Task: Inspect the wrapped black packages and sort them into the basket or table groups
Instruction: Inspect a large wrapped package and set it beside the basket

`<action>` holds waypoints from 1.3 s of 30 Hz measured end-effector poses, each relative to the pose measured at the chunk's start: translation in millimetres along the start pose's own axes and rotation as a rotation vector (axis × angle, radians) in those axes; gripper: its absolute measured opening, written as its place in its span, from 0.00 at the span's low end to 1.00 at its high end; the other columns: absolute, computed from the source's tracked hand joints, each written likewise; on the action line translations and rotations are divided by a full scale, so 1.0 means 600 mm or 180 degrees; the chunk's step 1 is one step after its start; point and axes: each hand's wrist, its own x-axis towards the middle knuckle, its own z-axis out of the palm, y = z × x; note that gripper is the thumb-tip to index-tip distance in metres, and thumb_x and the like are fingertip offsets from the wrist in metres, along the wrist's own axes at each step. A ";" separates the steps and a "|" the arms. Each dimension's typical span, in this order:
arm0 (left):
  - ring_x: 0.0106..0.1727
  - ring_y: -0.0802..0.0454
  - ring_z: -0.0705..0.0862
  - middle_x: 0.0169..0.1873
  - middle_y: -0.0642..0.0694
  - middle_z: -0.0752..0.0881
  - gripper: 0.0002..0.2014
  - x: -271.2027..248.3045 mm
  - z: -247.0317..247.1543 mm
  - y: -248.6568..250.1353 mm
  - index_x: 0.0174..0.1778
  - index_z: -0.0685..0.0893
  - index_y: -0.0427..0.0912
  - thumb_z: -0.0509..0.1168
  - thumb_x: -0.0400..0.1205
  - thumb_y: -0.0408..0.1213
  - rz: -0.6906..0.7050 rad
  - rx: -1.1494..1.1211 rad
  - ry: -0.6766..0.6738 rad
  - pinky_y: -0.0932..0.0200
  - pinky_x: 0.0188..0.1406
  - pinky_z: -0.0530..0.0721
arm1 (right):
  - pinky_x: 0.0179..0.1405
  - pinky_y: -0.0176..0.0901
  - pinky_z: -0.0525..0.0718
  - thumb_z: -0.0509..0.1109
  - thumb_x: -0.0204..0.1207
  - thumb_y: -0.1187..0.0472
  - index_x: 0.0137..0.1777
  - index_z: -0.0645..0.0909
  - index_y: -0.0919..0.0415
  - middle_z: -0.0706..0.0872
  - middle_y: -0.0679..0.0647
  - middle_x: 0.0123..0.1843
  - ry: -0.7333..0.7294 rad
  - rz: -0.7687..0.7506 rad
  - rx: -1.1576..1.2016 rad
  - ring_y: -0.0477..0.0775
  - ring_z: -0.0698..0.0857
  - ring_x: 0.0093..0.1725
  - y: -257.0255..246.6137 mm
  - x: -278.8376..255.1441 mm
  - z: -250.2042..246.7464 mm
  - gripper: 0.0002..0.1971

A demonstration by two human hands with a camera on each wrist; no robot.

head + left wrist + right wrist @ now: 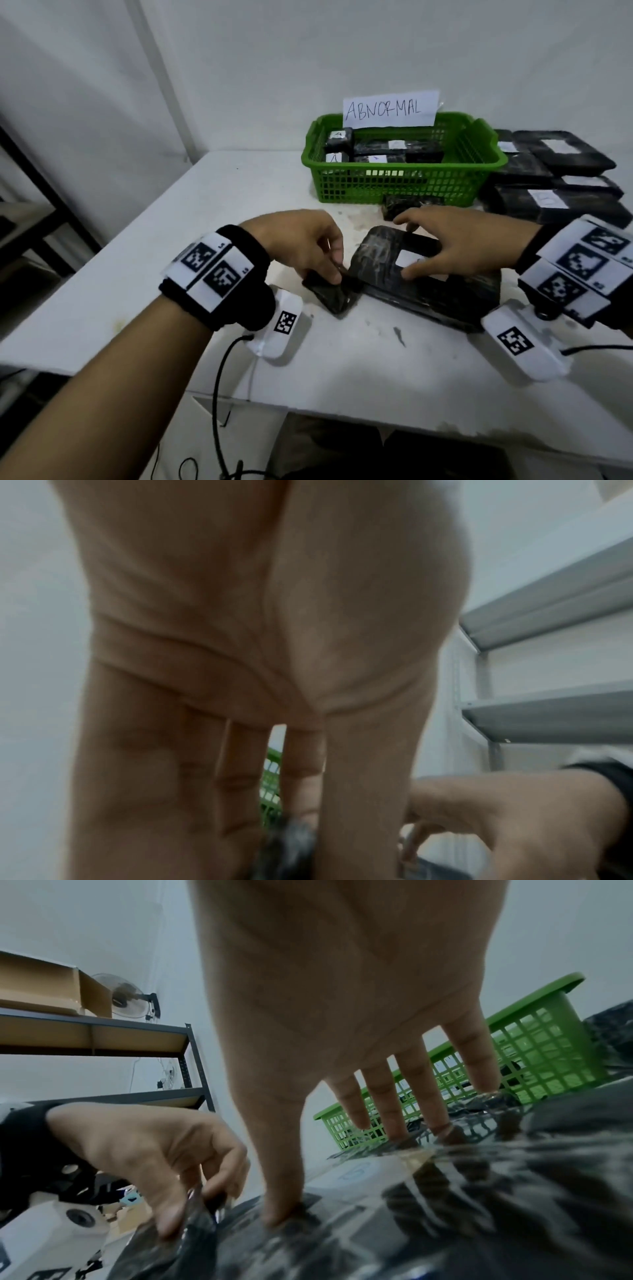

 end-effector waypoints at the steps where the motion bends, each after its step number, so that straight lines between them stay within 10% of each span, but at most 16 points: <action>1: 0.26 0.60 0.83 0.41 0.41 0.88 0.09 0.001 -0.008 -0.004 0.38 0.84 0.45 0.80 0.74 0.34 0.0090 -0.0122 0.0256 0.64 0.31 0.83 | 0.74 0.53 0.76 0.71 0.78 0.38 0.83 0.65 0.48 0.77 0.51 0.75 0.0044 -0.0038 -0.0018 0.54 0.77 0.72 0.004 0.005 -0.006 0.37; 6: 0.33 0.53 0.86 0.39 0.44 0.84 0.10 0.022 -0.041 -0.003 0.36 0.84 0.46 0.80 0.74 0.33 0.0572 -0.1014 0.1418 0.55 0.38 0.90 | 0.72 0.51 0.76 0.57 0.78 0.32 0.74 0.78 0.45 0.83 0.42 0.69 0.0550 -0.0080 0.1118 0.47 0.81 0.69 0.025 0.031 -0.079 0.30; 13: 0.39 0.58 0.86 0.39 0.53 0.84 0.13 0.098 -0.050 0.026 0.37 0.82 0.47 0.80 0.72 0.31 0.1113 -0.1178 0.2310 0.71 0.38 0.79 | 0.36 0.44 0.86 0.62 0.85 0.41 0.59 0.85 0.51 0.93 0.53 0.53 0.0651 -0.0019 0.3039 0.56 0.92 0.43 0.017 0.079 -0.071 0.17; 18: 0.50 0.48 0.89 0.45 0.53 0.85 0.11 0.158 -0.065 0.049 0.49 0.82 0.48 0.76 0.76 0.42 0.1410 -0.2030 0.2418 0.52 0.51 0.89 | 0.31 0.41 0.85 0.69 0.84 0.62 0.65 0.81 0.57 0.90 0.51 0.52 0.1452 -0.0004 0.3480 0.52 0.90 0.35 0.054 0.109 -0.082 0.11; 23: 0.51 0.55 0.88 0.49 0.57 0.87 0.08 0.211 -0.082 0.075 0.56 0.83 0.50 0.69 0.84 0.46 0.1067 -0.2307 0.2163 0.58 0.42 0.87 | 0.42 0.49 0.89 0.73 0.76 0.75 0.61 0.80 0.57 0.90 0.50 0.52 0.2043 -0.0206 0.3400 0.51 0.90 0.39 0.081 0.132 -0.095 0.18; 33: 0.44 0.59 0.89 0.53 0.43 0.88 0.11 0.217 -0.060 0.072 0.58 0.85 0.45 0.72 0.81 0.31 0.1572 -0.2932 0.1923 0.67 0.42 0.84 | 0.55 0.51 0.92 0.77 0.76 0.62 0.63 0.84 0.56 0.89 0.55 0.63 0.1777 -0.0800 0.3689 0.56 0.92 0.58 0.099 0.097 -0.092 0.16; 39: 0.49 0.56 0.90 0.51 0.45 0.91 0.20 0.203 -0.058 0.072 0.64 0.83 0.44 0.73 0.78 0.25 0.1730 -0.2940 0.1870 0.65 0.47 0.85 | 0.37 0.39 0.91 0.75 0.78 0.68 0.53 0.82 0.61 0.91 0.57 0.47 0.2271 -0.0360 0.3588 0.49 0.90 0.42 0.085 0.093 -0.087 0.07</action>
